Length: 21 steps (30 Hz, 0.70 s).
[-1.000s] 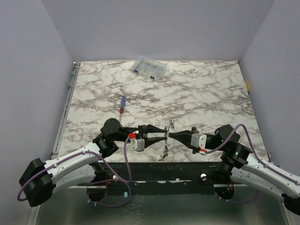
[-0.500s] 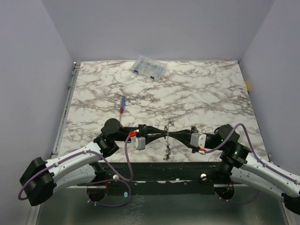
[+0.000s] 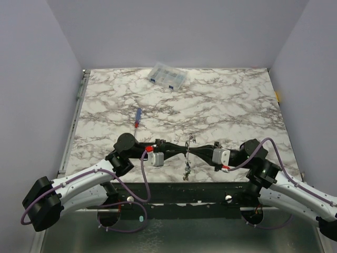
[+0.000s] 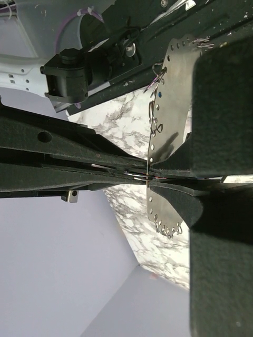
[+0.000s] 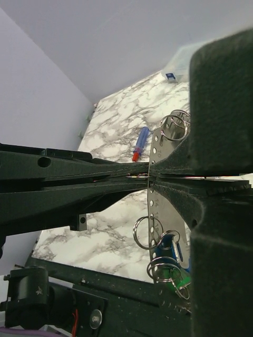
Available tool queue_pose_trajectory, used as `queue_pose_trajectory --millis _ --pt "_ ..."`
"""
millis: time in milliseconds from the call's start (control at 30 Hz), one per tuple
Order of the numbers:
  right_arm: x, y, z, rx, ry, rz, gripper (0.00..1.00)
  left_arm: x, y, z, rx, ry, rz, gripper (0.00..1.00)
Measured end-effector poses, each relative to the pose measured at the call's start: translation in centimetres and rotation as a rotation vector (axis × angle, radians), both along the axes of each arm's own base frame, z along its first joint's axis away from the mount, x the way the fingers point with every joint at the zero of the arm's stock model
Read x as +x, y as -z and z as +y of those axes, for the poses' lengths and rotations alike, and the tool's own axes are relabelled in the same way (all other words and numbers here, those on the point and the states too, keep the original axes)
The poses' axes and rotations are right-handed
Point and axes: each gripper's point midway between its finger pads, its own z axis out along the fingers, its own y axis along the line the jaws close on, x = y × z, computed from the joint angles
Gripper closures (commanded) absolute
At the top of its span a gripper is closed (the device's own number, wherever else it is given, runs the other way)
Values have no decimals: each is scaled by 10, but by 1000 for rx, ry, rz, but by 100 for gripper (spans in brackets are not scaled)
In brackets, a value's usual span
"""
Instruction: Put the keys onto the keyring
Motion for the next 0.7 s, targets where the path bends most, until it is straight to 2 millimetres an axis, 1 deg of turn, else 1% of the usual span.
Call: queue_pose_trajectory --millis 67,167,267,367,500,700 --pt "1 1 0 -8 3 5 78 2 1 0 2 -10 8 100" --pt "1 3 1 -36 4 20 71 5 3 0 5 -31 17 100" --pt "2 2 1 -61 5 24 68 9 2 1 2 -54 20 100" --pt "2 3 0 -78 6 25 68 12 2 1 1 -67 23 100" --pt "5 7 -5 -124 35 32 64 16 4 1 6 -93 33 100" --pt "14 -5 -13 -158 101 44 62 26 7 2 12 -141 47 100"
